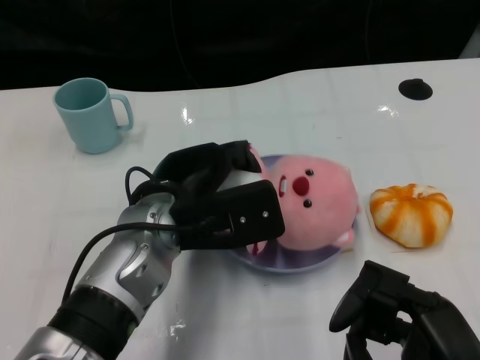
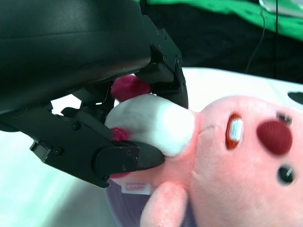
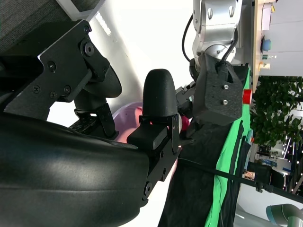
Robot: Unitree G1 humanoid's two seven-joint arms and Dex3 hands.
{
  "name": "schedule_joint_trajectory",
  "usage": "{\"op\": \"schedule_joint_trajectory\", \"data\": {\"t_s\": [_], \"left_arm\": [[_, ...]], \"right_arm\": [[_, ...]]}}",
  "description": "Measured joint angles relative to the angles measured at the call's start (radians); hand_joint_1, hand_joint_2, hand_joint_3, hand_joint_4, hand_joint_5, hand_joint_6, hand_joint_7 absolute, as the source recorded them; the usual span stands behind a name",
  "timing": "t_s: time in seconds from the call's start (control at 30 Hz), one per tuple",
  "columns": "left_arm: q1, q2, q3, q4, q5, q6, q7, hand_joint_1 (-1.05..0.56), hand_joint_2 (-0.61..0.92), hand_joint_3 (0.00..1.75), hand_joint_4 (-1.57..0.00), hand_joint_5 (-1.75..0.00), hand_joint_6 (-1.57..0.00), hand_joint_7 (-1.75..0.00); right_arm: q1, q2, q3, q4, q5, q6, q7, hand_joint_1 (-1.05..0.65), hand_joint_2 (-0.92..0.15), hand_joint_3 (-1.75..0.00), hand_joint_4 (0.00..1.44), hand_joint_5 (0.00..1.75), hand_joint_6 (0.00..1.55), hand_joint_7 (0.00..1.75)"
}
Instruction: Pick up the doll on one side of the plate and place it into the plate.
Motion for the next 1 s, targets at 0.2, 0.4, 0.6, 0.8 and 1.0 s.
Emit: {"op": "schedule_joint_trajectory", "data": {"t_s": [0.2, 0.4, 0.6, 0.8, 1.0], "left_arm": [[0.0, 0.034, -0.006, -0.061, 0.001, -0.001, -0.09, -0.67, 0.92, 0.29, -0.17, -0.37, -0.3, 0.0], [0.0, 0.116, -0.045, -0.167, 0.049, -0.012, -0.191, -0.94, 0.92, 0.44, 0.0, -0.12, -0.07, 0.0], [0.009, 0.174, -0.043, -0.295, 0.061, -0.001, -0.259, -0.98, 0.92, 0.49, -0.01, -0.12, -0.05, -0.01], [0.095, 0.237, -0.003, -0.427, 0.043, -0.004, -0.292, -0.95, 0.92, 0.47, -0.05, -0.17, -0.11, -0.03], [0.186, 0.279, 0.09, -0.519, -0.04, -0.054, -0.293, -0.85, 0.92, 0.43, -0.13, -0.23, -0.16, -0.05]], "right_arm": [[0.0, 0.0, -0.001, 0.0, 0.003, 0.0, 0.001, 0.08, -0.42, -1.39, 0.71, 1.75, 0.61, 1.55], [-0.001, -0.001, -0.005, 0.0, 0.003, 0.0, 0.002, 0.09, -0.42, -1.39, 0.71, 1.75, 0.61, 1.55], [-0.003, -0.002, -0.01, 0.001, 0.002, 0.0, 0.003, 0.1, -0.42, -1.38, 0.72, 1.75, 0.61, 1.55], [-0.005, -0.002, -0.011, 0.001, 0.002, 0.0, 0.003, 0.1, -0.42, -1.38, 0.71, 1.75, 0.61, 1.55], [-0.006, -0.003, -0.011, 0.002, 0.002, 0.001, 0.003, 0.08, -0.42, -1.38, 0.71, 1.75, 0.61, 1.55]]}}
